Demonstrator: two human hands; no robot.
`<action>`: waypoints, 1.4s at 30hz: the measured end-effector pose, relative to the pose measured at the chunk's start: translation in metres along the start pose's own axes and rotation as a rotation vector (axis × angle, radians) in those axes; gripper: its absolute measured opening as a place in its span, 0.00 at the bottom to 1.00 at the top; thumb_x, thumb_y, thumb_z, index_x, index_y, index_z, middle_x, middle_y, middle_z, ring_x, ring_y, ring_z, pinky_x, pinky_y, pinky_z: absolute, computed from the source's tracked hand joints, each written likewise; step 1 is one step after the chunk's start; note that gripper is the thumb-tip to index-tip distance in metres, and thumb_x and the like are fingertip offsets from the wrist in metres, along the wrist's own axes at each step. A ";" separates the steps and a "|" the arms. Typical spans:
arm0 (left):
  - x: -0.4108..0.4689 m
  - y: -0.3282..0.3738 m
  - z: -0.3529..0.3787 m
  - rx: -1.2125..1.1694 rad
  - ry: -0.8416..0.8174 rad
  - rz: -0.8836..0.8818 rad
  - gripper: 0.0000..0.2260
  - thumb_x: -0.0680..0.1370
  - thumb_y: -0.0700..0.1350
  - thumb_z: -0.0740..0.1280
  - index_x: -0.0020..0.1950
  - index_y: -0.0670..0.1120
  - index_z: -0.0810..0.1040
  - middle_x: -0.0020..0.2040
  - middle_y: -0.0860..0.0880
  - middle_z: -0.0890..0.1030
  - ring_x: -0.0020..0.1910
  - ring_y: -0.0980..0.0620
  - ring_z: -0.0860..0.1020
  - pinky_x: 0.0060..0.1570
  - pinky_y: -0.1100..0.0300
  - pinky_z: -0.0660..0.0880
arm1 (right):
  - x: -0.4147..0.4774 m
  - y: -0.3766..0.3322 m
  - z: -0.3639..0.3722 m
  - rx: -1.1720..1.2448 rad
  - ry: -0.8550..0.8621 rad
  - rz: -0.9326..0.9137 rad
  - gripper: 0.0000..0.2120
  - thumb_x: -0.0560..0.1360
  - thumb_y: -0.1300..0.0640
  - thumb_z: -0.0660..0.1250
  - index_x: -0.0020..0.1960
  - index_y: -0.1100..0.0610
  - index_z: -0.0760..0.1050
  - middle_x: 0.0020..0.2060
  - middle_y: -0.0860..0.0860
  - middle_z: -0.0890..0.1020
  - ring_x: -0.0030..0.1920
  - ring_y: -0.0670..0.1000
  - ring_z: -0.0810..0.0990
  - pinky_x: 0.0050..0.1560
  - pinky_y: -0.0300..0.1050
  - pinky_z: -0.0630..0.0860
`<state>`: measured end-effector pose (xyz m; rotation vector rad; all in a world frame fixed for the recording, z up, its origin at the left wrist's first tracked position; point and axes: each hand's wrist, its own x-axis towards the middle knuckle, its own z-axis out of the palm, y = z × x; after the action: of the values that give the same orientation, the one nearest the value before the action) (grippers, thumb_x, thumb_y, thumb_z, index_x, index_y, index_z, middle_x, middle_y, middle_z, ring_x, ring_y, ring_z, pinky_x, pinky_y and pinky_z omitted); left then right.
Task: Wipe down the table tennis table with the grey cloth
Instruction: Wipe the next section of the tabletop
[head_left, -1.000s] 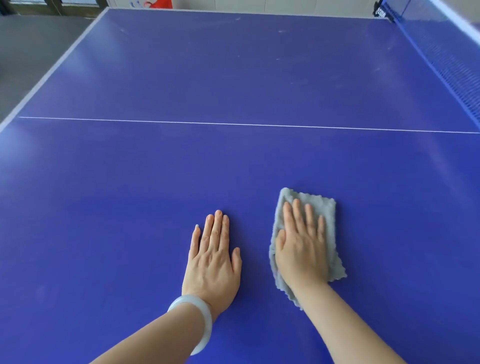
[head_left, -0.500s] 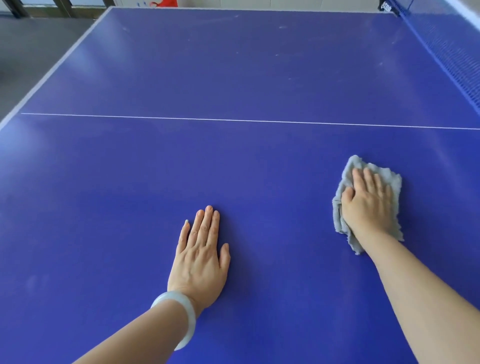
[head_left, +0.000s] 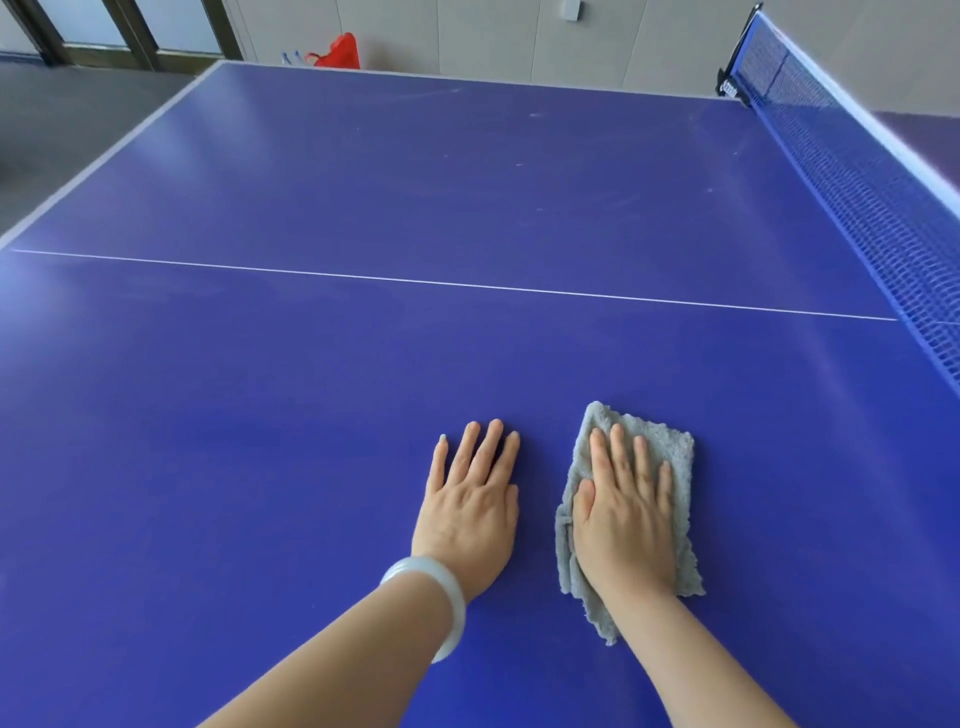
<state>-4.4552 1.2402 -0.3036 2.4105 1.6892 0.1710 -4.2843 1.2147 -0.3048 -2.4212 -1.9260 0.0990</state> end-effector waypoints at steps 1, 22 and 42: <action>0.010 0.005 0.002 0.019 -0.006 0.000 0.26 0.83 0.52 0.42 0.82 0.52 0.42 0.81 0.53 0.41 0.80 0.50 0.38 0.75 0.49 0.29 | 0.003 0.002 0.000 0.014 0.003 -0.013 0.30 0.80 0.49 0.34 0.81 0.51 0.47 0.80 0.50 0.49 0.81 0.53 0.46 0.79 0.57 0.44; 0.028 0.011 -0.004 0.048 -0.049 -0.013 0.28 0.80 0.51 0.51 0.79 0.43 0.59 0.80 0.48 0.58 0.79 0.49 0.57 0.72 0.46 0.52 | 0.206 -0.046 -0.007 0.101 -0.043 -0.442 0.25 0.84 0.50 0.46 0.81 0.49 0.52 0.81 0.47 0.53 0.80 0.49 0.48 0.79 0.51 0.43; 0.028 0.011 0.001 0.089 -0.064 -0.043 0.31 0.78 0.54 0.34 0.81 0.49 0.36 0.79 0.54 0.35 0.78 0.55 0.33 0.76 0.50 0.33 | 0.131 0.056 -0.007 0.040 0.001 -0.316 0.25 0.84 0.50 0.47 0.81 0.52 0.54 0.80 0.49 0.54 0.80 0.51 0.51 0.79 0.51 0.46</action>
<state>-4.4352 1.2625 -0.3025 2.4115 1.7537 0.0127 -4.1996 1.3293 -0.3044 -2.0595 -2.2515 0.1217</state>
